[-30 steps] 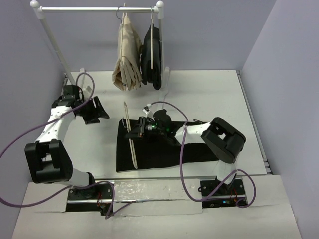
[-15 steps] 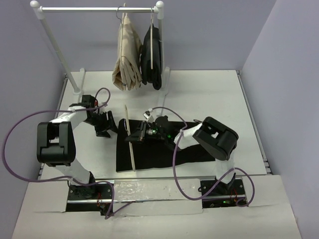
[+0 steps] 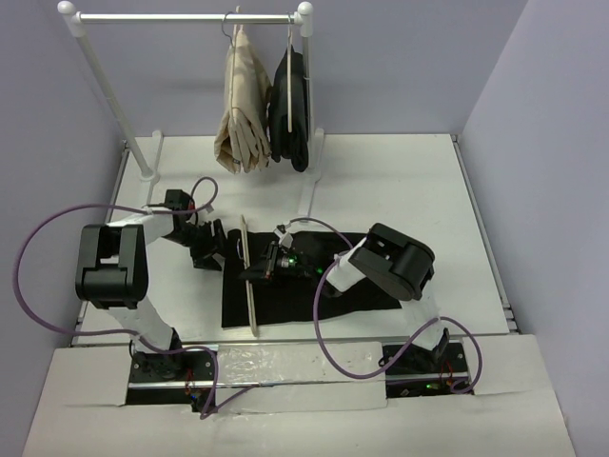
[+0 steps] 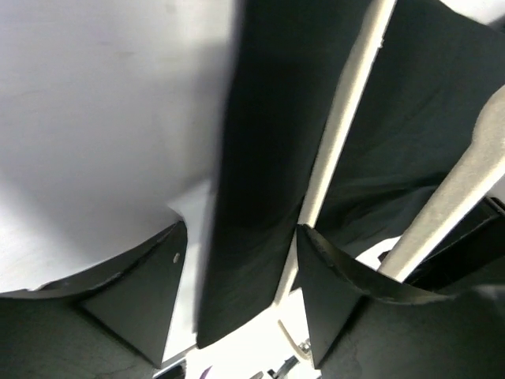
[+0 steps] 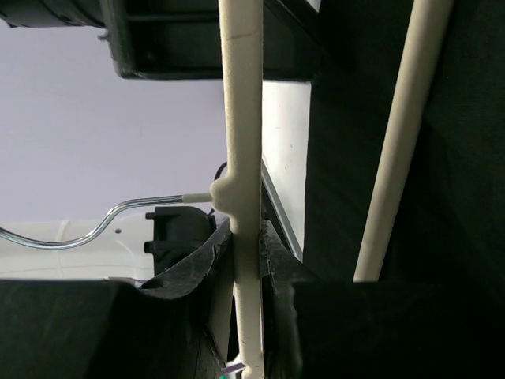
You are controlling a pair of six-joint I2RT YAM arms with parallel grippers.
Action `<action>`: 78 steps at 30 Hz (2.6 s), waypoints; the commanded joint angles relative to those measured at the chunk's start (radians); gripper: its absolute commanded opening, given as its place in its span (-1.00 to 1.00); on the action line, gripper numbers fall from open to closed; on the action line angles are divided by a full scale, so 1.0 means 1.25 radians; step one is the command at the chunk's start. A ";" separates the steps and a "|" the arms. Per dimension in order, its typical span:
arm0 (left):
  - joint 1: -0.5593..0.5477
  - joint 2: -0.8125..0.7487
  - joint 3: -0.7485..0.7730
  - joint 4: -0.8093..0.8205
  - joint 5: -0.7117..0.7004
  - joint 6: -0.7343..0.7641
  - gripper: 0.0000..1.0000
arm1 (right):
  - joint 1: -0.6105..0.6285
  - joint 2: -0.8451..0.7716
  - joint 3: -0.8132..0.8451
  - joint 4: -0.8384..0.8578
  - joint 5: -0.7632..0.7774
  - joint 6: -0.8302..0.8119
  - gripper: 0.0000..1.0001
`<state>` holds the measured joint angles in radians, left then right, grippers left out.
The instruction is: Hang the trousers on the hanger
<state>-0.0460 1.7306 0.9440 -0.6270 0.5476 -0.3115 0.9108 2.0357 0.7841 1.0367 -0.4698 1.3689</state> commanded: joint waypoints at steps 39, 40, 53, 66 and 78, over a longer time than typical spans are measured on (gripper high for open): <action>-0.037 -0.020 0.122 -0.056 0.260 0.081 -1.00 | -0.003 0.044 0.098 0.073 0.015 0.046 -1.00; -0.041 -0.009 0.119 -0.040 0.270 0.076 -1.00 | -0.003 0.044 0.089 0.088 0.014 0.047 -1.00; -0.137 0.064 0.047 0.174 0.271 0.014 -0.71 | -0.005 0.029 0.012 0.130 0.011 0.030 -1.00; -0.136 0.075 0.051 0.127 0.423 0.149 0.09 | -0.024 0.044 -0.048 0.181 0.002 0.047 -1.00; -0.095 0.028 -0.025 0.392 0.518 -0.037 -0.05 | -0.054 0.048 -0.065 0.201 -0.040 0.025 -1.00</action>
<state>-0.1654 1.8156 0.9176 -0.2756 1.0328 -0.2897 0.8536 2.0819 0.7040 1.2808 -0.4831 1.4147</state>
